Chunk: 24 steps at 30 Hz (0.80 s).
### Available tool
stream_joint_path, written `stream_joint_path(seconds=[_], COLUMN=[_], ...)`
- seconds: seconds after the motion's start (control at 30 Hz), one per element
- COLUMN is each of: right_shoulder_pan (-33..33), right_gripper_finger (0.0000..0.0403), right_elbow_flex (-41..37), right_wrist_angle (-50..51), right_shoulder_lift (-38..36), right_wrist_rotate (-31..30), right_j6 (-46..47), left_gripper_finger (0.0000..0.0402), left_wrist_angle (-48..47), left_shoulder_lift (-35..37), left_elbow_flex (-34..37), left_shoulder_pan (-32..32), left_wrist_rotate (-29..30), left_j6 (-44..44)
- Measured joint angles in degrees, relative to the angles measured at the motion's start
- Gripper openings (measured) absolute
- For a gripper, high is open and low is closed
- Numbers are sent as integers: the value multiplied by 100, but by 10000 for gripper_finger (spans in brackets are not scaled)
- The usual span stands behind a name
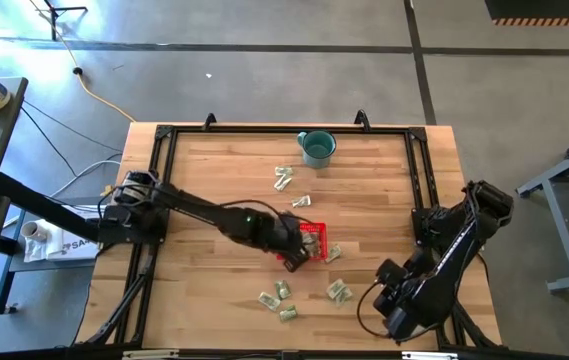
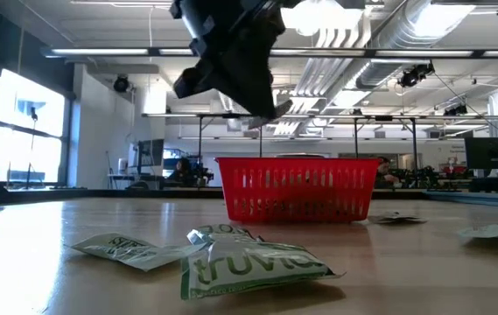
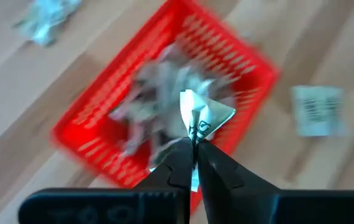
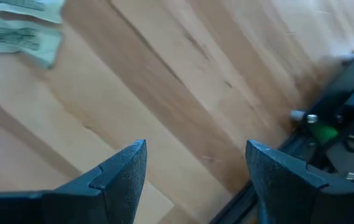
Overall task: Pick and place Stevia / Truvia into bins
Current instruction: Put the green stevia packet into the red bin
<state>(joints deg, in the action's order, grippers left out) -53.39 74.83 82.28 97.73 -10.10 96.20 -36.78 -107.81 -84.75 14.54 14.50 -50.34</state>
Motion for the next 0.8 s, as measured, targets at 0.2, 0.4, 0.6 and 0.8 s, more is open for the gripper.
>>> stream_joint_path(seconds=[0.2, 0.4, 0.6, 0.8], right_shoulder_pan=[86, 291, 386, 576], right_gripper_finger=[264, 264, 264, 264], right_elbow_flex=[-1, -541, -1327, -1672], right_wrist_angle=[-615, -2575, -4317, -4823], right_shoulder_lift=[0, 0, 0, 2], right_wrist_rotate=[-438, -433, -361, -452], right_j6=[-499, -1792, -2865, -3851], left_gripper_finger=[70, 149, 255, 294], left_wrist_angle=[38, 39, -483, -1419], left_shoulder_lift=[-79, -83, -16, 229], left_elbow_flex=[2, 0, 0, -4], left_shoulder_pan=[-81, 13, 231, 1201], left_wrist_rotate=[-64, -118, -516, -23], left_j6=[80, 60, -145, -1138])
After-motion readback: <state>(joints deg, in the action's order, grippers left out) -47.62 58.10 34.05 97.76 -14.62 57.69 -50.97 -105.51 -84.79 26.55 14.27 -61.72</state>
